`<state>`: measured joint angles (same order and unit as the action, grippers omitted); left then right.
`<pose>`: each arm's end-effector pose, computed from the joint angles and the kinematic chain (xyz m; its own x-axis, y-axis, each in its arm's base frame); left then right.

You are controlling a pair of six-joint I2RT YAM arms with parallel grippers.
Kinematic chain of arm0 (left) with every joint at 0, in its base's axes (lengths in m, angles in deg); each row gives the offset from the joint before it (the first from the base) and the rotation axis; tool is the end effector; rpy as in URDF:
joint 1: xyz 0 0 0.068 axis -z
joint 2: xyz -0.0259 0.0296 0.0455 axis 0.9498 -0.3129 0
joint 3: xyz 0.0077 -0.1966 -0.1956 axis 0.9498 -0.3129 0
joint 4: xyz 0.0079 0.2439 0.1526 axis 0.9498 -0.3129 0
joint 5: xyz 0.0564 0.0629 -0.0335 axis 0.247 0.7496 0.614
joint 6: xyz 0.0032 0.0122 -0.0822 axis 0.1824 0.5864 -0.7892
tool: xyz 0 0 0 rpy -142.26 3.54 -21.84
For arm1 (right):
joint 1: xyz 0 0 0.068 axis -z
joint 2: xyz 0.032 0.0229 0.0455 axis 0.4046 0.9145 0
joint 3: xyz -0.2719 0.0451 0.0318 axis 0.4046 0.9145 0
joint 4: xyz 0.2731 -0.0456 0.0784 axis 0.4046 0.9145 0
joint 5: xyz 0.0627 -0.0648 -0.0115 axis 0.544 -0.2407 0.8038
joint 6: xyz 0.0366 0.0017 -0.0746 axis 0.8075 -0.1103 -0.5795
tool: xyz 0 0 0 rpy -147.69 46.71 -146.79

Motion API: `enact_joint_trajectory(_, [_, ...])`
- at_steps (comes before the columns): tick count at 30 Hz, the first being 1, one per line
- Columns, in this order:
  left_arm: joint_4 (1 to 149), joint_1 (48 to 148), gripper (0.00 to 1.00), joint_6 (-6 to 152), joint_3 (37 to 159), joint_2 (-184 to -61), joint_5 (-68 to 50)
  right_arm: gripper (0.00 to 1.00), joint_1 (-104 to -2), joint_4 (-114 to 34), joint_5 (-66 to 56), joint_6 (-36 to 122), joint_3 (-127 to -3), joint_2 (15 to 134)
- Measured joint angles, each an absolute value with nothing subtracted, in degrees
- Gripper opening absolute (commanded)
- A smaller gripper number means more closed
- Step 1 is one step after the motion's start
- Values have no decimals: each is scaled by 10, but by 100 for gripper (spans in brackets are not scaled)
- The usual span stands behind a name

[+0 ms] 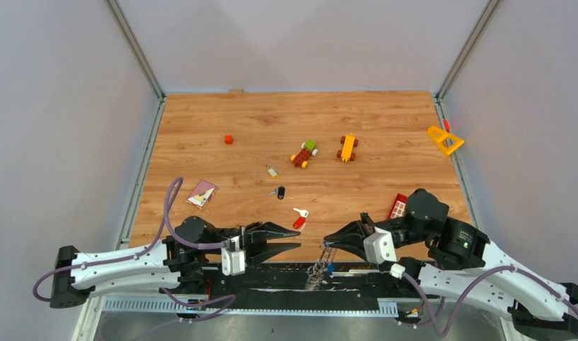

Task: Remove the keys from the keyring

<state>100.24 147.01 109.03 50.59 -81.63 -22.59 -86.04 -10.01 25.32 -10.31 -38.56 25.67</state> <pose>0.0282 -0.2139 0.3189 0.4708 -0.3043 -0.8281 0.8716 0.0153 0.4900 0.0369 0.1665 0.3632 0.6320 -0.0215 -0.7747 -0.7505 -0.2663 -0.6049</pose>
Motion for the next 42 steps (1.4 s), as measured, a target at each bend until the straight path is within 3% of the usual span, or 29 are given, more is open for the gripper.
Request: enact_joint_trajectory(42, [1472, 1470, 37, 865, 436, -1093, -215, 0, -860, -129, 234, -136, -379, 253])
